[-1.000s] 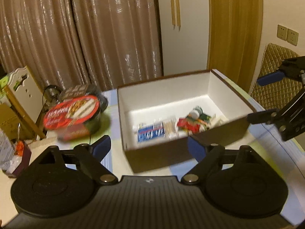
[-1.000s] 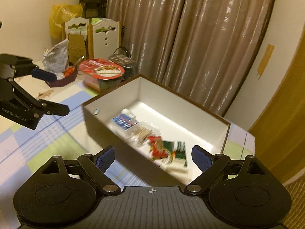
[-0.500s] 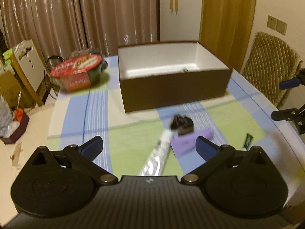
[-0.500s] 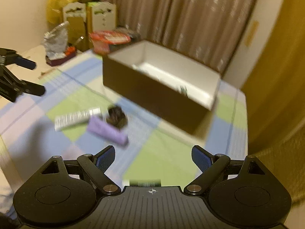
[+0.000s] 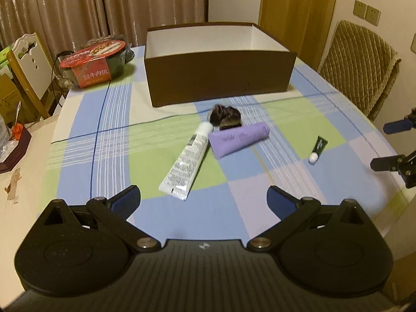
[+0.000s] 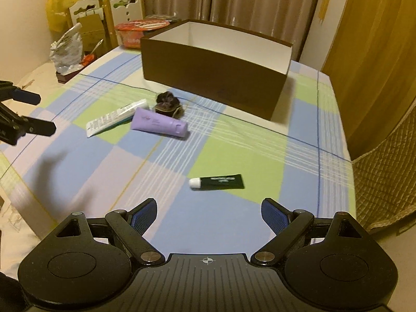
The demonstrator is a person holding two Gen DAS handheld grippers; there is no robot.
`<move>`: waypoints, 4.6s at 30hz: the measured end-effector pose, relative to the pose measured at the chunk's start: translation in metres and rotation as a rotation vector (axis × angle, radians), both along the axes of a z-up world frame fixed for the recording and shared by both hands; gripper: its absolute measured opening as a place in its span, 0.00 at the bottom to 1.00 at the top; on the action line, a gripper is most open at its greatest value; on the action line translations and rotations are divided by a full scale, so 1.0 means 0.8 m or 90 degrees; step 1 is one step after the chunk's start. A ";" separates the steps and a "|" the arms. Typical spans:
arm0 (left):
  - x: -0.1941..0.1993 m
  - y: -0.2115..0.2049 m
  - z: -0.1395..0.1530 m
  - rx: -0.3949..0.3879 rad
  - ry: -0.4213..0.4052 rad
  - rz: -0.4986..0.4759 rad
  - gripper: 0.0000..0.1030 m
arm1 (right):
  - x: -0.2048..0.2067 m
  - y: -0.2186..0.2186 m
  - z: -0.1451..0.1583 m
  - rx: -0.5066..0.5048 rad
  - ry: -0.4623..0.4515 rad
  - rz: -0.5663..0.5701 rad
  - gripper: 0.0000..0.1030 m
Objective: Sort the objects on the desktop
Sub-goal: 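Withdraw both open tools from the box back over the remaining table items, then close the left tool on the white tube while the right tool grasps the purple tube, then carry the white tube with the left tool while the right tool carries the purple tube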
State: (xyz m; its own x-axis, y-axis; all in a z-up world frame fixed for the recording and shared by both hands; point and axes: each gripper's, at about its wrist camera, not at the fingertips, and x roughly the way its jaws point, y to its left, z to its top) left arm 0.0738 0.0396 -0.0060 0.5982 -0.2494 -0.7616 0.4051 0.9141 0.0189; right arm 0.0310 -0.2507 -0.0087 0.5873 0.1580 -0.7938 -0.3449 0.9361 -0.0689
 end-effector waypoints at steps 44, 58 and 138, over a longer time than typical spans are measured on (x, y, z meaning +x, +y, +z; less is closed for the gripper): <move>0.075 -0.016 -0.048 0.051 0.057 -0.028 0.99 | 0.155 0.080 -0.067 -0.126 0.023 0.351 0.64; 0.126 -0.014 -0.063 0.032 0.078 -0.010 0.98 | 0.226 0.138 -0.124 -0.211 0.069 0.570 0.46; 0.105 -0.031 0.027 0.044 -0.079 -0.076 0.24 | 0.107 0.061 0.039 -0.035 -0.138 0.230 0.27</move>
State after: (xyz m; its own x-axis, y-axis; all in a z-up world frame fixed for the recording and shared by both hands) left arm 0.1577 0.0148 0.0158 0.6582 -0.2731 -0.7015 0.5010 0.8545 0.1374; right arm 0.1165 -0.2017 0.0229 0.6562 0.3454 -0.6709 -0.6225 0.7503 -0.2225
